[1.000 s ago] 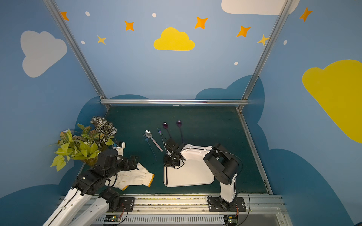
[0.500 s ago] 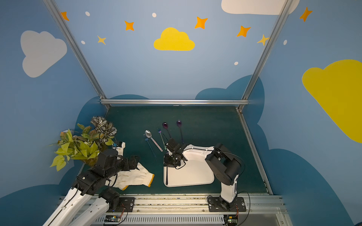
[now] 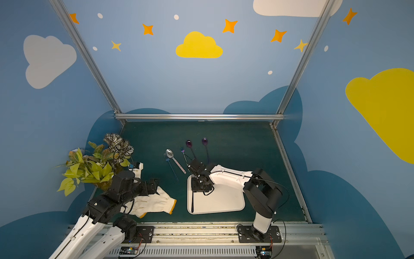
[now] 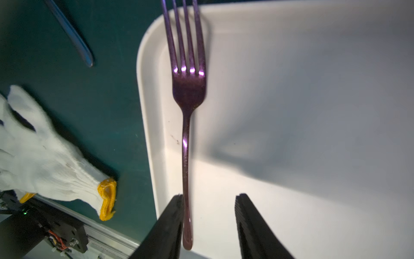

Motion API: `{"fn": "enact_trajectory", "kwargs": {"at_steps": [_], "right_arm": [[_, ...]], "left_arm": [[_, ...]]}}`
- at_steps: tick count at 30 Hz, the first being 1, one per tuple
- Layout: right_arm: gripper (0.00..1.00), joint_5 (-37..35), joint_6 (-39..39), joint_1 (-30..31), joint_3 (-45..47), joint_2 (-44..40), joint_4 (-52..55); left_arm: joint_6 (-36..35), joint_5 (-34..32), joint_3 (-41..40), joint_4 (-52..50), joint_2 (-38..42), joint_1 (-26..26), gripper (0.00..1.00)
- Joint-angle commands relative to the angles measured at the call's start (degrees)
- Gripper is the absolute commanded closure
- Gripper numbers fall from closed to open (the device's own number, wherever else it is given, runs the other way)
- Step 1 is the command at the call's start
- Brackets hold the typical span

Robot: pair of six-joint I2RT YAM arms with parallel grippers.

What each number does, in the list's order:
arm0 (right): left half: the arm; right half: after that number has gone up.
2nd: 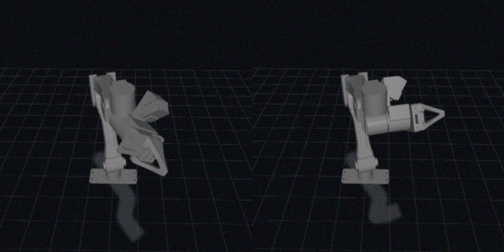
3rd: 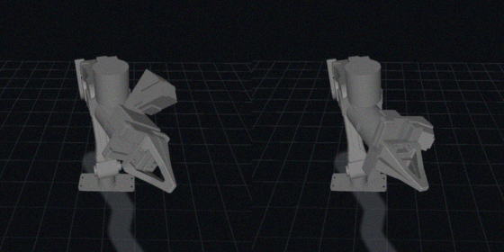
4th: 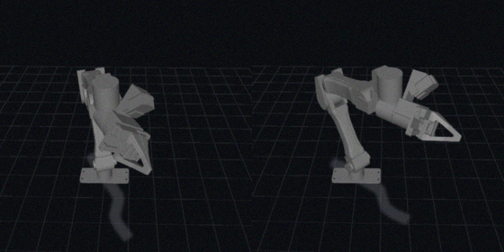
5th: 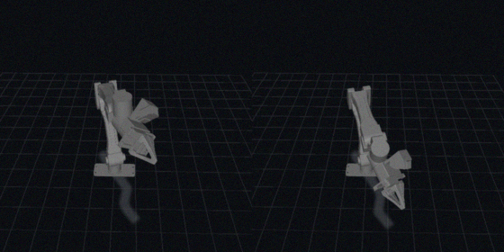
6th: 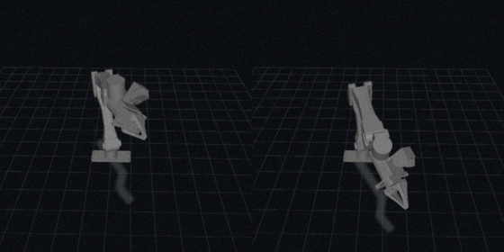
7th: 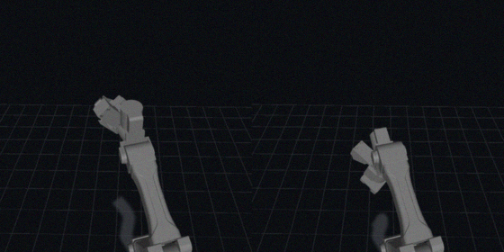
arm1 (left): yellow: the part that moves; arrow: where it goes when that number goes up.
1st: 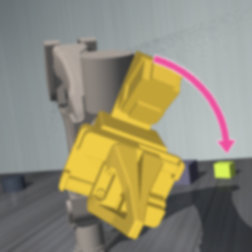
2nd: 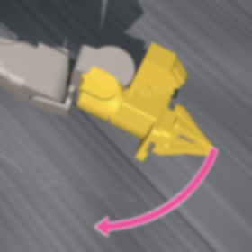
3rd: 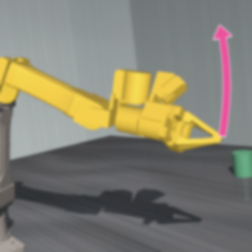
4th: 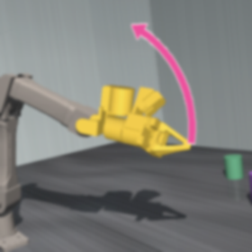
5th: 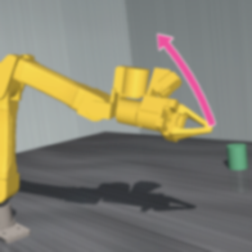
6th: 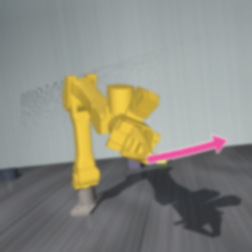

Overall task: Set the spoon and fork side by side
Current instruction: Place the fork on the tray, then pick up the spoon from the center of the board.

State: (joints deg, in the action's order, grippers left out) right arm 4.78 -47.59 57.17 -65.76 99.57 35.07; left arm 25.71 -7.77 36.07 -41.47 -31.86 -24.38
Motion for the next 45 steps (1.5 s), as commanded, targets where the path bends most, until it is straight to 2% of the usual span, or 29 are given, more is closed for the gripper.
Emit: {"fn": "enact_trajectory", "kwargs": {"at_steps": [1,4,8,13,18,22,26,29,34,45], "right_arm": [[0.56,-4.2,0.6,1.2,-3.3,-2.5,6.5],[0.52,-7.9,2.6,0.9,-7.2,-3.1,10.8],[0.47,-12.3,10.7,-2.2,-13.9,-1.2,15.5],[0.45,-8.5,23.3,-9.7,-23.3,5.1,16.6],[0.45,-9.0,32.3,-14.8,-36.2,15.2,19.1],[0.46,-9.6,34.7,-17.6,-46.6,24.1,20.8],[0.48,-11.7,33.8,-20.3,-53.4,30.6,21.9],[0.49,-12.2,32.7,-22.5,-56.2,34.2,22.0],[0.55,-8.8,31.9,-25.0,-60.2,39.6,22.1],[0.60,-4.8,32.3,-25.7,-68.5,47.3,21.8]], "left_arm": [[-0.6,-0.7,-0.4,0.6,0.2,0.2,0.00],[-0.6,-0.8,-0.4,0.5,0.1,0.3,0.00],[-0.9,-0.2,-0.3,0.6,-0.9,0.3,0.00],[-2.4,2.0,-0.9,2.5,-2.0,0.3,0.00],[-2.0,3.6,-2.6,4.6,-2.6,0.3,0.00],[-2.5,3.6,-3.4,6.1,-2.2,0.4,0.00],[-3.1,3.0,-3.6,6.2,-1.4,0.4,0.00],[-2.9,3.1,-3.8,6.2,-1.2,0.4,0.00],[-2.9,3.1,-3.9,6.2,-1.4,0.4,0.00],[-2.9,1.8,-3.7,6.0,-3.1,0.5,0.00]]}}
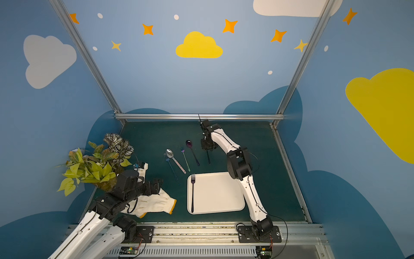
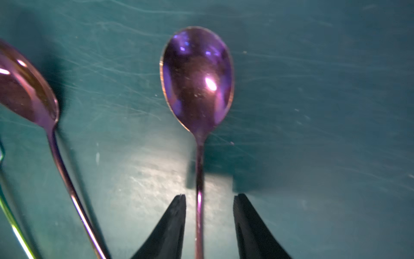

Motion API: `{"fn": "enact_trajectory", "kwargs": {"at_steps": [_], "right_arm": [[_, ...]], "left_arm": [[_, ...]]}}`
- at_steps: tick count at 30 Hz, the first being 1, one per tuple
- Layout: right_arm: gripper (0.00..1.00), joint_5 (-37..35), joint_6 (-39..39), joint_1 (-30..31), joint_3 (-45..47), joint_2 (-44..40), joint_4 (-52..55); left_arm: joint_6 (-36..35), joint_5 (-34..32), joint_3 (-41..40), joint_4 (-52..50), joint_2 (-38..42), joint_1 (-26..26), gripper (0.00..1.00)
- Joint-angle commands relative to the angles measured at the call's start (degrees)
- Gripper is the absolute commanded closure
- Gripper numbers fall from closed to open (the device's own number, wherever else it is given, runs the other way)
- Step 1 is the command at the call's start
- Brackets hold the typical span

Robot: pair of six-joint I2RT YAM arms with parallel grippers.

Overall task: Set the spoon and fork side by side
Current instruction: Pick up the spoon from the center of the board.

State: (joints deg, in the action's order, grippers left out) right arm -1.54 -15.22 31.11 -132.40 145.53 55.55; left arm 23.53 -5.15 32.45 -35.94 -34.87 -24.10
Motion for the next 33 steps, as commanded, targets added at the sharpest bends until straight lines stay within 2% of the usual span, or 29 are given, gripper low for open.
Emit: {"fn": "enact_trajectory", "kwargs": {"at_steps": [1,18,25,33], "right_arm": [[0.60,1.7,-0.4,0.2,-2.0,1.8,1.0],[0.92,0.1,-2.4,-0.6,-2.3,3.4,0.1],[0.97,0.4,0.4,-1.8,-2.5,-2.5,-2.2],[1.00,6.5,1.6,-3.4,0.4,-11.8,-2.2]], "left_arm": [[-0.8,-0.9,-0.1,0.4,-0.2,0.3,0.00],[-0.8,-2.8,0.2,-0.5,1.4,0.7,0.00],[-0.7,-3.0,0.2,-0.5,2.5,1.0,0.00],[-0.3,-3.6,0.1,-0.7,4.0,1.3,0.00]]}}
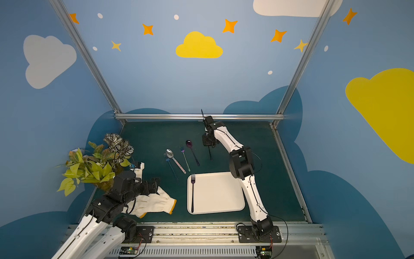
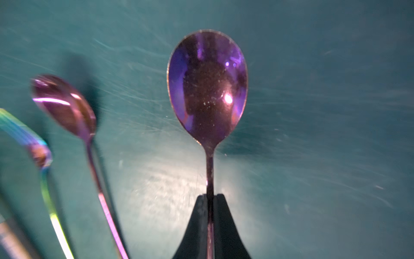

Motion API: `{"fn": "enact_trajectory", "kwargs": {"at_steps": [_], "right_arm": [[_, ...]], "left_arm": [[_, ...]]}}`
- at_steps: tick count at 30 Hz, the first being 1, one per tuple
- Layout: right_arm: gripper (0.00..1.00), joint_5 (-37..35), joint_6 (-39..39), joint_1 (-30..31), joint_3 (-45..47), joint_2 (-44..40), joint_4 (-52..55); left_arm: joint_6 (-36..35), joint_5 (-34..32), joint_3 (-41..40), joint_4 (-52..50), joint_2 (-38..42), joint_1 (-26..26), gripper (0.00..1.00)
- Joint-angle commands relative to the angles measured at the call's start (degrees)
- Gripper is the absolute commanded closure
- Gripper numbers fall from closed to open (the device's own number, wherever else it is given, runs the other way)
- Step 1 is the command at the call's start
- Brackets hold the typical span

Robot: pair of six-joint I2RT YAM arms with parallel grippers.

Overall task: Set the spoon and fork side by side
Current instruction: Pick up the spoon from the center of the board.

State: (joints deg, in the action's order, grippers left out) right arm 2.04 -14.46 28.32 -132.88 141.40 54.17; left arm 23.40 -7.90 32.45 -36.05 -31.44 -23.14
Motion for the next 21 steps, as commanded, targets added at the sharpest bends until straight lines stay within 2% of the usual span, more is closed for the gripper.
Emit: {"fn": "enact_trajectory", "kwargs": {"at_steps": [1,5,10,15,21], "right_arm": [[1.00,3.7,0.7,-0.6,2.0,-9.2,-0.8],[1.00,5.8,-3.1,-0.4,9.9,-16.9,-0.7],[1.00,5.1,-10.5,2.3,27.1,-30.7,-1.4],[0.99,1.7,-20.7,11.1,50.0,-47.2,-7.3],[0.99,-2.3,-32.3,21.8,66.9,-54.4,-15.6]], "left_arm": [[-0.2,-0.9,0.1,-0.6,0.6,0.4,0.00],[-0.3,-0.6,0.1,-0.6,0.8,0.6,0.00],[-0.4,0.3,0.2,-0.3,1.0,1.0,0.00],[-0.4,1.0,0.2,-0.3,1.3,1.3,0.00],[-0.2,2.1,0.0,0.0,1.7,1.6,0.00]]}}
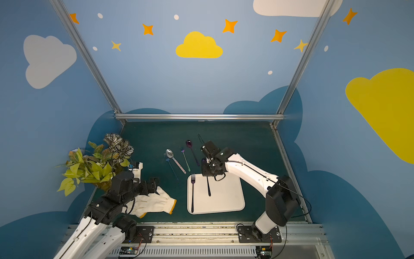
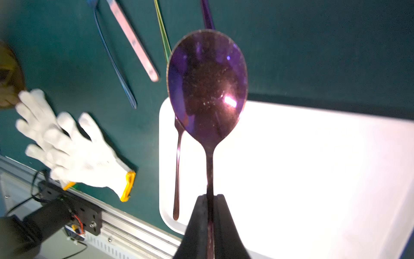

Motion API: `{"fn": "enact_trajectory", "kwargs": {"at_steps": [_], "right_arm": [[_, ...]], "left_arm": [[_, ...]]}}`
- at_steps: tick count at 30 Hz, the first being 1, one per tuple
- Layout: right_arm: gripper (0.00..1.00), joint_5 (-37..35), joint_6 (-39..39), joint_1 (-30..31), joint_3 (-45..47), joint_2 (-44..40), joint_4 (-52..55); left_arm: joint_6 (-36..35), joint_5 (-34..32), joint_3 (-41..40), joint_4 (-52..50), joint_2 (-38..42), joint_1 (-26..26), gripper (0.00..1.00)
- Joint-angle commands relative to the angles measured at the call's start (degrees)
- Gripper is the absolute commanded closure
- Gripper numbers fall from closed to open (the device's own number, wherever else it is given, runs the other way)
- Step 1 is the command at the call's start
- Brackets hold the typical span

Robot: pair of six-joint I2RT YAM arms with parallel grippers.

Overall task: Set the spoon and fork side by side
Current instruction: Pick up the spoon from the center of the board, then place the spoon on the tray.

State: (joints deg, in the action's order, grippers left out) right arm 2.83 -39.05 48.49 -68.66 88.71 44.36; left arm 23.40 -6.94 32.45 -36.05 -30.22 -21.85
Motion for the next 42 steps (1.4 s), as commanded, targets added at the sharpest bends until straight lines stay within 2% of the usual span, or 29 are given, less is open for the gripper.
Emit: {"fn": "enact_trajectory", "kwargs": {"at_steps": [1,8,16,42], "right_arm": [[0.99,-3.7,-9.7,3.6,4.9,-1.4,-7.5],[0.98,-4.6,-13.0,9.6,5.5,5.5,-11.7],[0.98,-4.4,-12.2,9.5,5.3,10.0,-13.1],[0.94,-4.0,-11.1,8.3,7.2,14.4,-14.8]], "left_arm": [[-0.2,1.6,0.0,0.2,0.4,0.4,0.00],[-0.6,3.6,0.0,0.8,-0.2,0.9,0.00],[-0.7,4.1,0.0,0.7,0.1,0.9,0.00],[-0.7,3.1,0.0,0.4,0.2,1.0,0.00]]}}
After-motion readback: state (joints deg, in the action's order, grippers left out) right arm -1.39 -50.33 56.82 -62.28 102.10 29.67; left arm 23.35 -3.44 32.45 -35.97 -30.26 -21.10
